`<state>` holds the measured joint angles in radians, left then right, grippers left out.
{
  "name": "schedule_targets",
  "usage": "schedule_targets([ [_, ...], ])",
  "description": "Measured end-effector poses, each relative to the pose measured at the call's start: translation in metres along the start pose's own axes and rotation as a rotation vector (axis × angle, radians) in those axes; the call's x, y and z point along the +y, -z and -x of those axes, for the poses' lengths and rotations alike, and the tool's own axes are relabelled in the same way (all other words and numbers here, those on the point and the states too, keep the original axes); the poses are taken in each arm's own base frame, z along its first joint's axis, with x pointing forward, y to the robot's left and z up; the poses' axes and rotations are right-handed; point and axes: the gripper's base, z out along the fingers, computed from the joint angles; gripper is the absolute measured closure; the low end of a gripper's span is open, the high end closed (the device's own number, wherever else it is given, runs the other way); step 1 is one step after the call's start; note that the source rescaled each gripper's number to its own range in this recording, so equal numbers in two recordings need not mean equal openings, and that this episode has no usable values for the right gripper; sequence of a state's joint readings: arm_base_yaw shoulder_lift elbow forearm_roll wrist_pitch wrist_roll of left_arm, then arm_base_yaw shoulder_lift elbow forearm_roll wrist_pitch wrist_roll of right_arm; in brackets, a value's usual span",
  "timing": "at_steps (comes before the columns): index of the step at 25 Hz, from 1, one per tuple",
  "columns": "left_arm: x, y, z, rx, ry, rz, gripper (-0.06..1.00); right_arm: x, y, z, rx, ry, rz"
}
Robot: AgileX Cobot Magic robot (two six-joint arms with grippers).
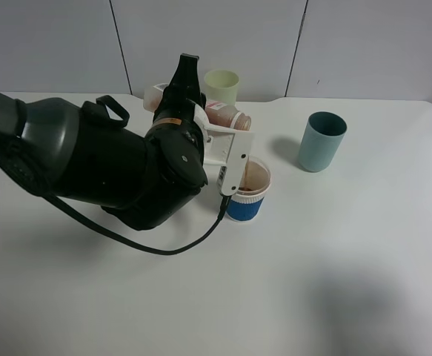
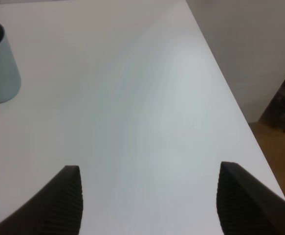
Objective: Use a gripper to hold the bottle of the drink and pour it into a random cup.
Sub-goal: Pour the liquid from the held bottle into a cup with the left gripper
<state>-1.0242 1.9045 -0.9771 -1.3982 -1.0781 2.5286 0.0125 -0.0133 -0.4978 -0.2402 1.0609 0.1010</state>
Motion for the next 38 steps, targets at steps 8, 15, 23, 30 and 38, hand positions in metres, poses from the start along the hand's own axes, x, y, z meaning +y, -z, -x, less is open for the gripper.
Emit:
schedule_targets([
  [8, 0.0013, 0.0, 0.0002, -0.002, -0.007, 0.014, 0.9, 0.0, 0.0, 0.0, 0.0, 0.0, 0.0],
  [15, 0.0023, 0.0, 0.0009, -0.01, -0.014, 0.026, 0.9, 0.0, 0.0, 0.0, 0.0, 0.0, 0.0],
  [23, 0.0039, 0.0001, 0.002, -0.022, -0.025, 0.043, 0.9, 0.0, 0.0, 0.0, 0.0, 0.0, 0.0],
  [30, 0.0044, 0.0001, 0.0024, -0.026, -0.029, 0.049, 0.9, 0.0, 0.0, 0.0, 0.0, 0.0, 0.0],
  [38, 0.005, 0.0002, 0.0029, -0.031, -0.034, 0.056, 0.9, 0.0, 0.0, 0.0, 0.0, 0.0, 0.0],
])
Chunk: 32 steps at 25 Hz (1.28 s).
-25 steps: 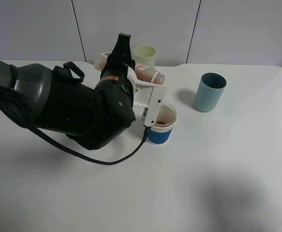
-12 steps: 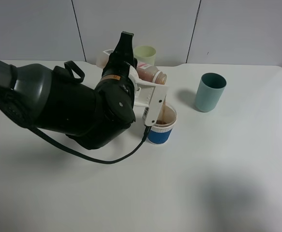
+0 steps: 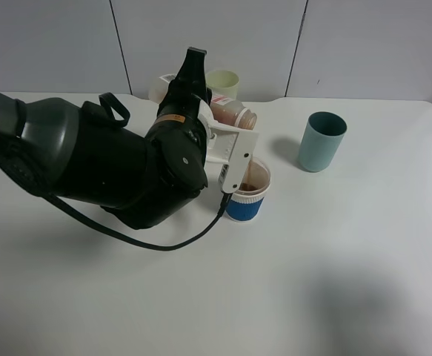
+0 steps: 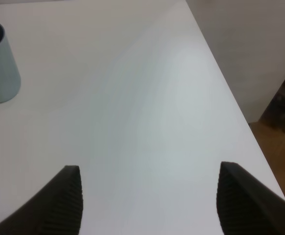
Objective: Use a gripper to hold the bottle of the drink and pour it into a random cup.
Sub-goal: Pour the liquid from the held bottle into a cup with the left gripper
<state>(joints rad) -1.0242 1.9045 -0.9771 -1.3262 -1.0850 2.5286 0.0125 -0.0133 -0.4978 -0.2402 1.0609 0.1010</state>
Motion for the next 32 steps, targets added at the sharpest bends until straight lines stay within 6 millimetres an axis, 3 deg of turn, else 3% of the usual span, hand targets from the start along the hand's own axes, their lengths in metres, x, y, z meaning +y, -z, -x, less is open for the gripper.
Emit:
schedule_targets([
  [32, 0.0024, 0.0001, -0.0028, 0.031, -0.002, 0.026, 0.9, 0.0, 0.0, 0.0, 0.0, 0.0, 0.0],
])
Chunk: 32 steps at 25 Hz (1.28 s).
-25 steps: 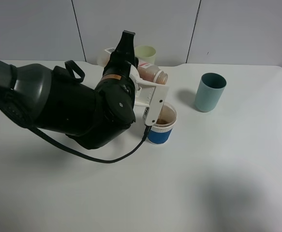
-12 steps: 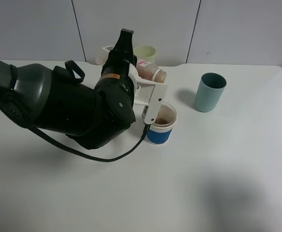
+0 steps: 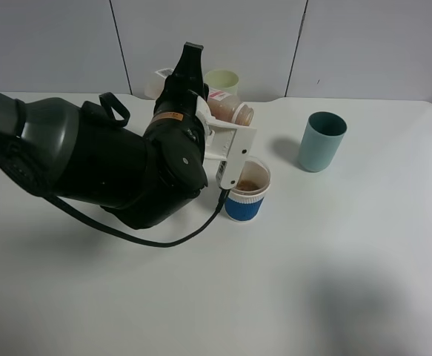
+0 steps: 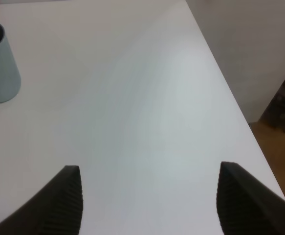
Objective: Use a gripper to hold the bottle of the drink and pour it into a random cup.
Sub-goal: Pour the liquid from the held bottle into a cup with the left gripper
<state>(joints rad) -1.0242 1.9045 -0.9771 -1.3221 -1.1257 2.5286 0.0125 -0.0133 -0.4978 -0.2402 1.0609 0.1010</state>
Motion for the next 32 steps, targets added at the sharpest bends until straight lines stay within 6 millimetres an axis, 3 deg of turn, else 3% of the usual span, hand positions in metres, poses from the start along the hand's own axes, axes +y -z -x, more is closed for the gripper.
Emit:
schedule_targets([
  [32, 0.004, 0.0001, -0.0001, 0.001, -0.012, 0.044, 0.9, 0.0, 0.0, 0.0, 0.0, 0.0, 0.0],
])
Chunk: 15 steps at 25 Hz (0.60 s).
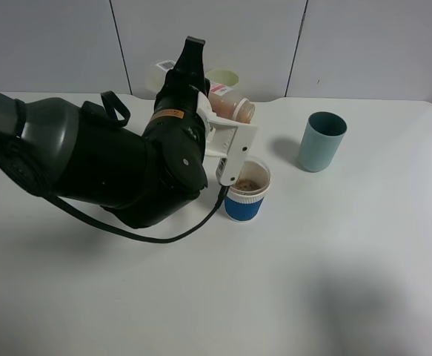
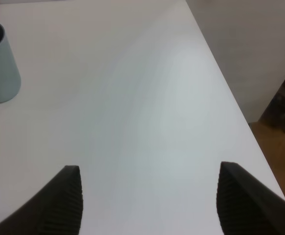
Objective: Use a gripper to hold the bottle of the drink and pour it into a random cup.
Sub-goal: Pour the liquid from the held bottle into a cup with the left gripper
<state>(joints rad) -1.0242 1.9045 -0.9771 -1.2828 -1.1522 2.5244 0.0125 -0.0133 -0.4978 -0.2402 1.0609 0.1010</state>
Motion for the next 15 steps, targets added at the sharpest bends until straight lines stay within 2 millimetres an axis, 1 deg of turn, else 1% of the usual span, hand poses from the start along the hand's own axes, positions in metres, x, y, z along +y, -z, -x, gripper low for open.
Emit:
schedule_targets([
  [15, 0.005, 0.0001, 0.0001, -0.002, 0.029, 0.055, 0.9, 0.0, 0.0, 0.0, 0.0, 0.0, 0.0],
])
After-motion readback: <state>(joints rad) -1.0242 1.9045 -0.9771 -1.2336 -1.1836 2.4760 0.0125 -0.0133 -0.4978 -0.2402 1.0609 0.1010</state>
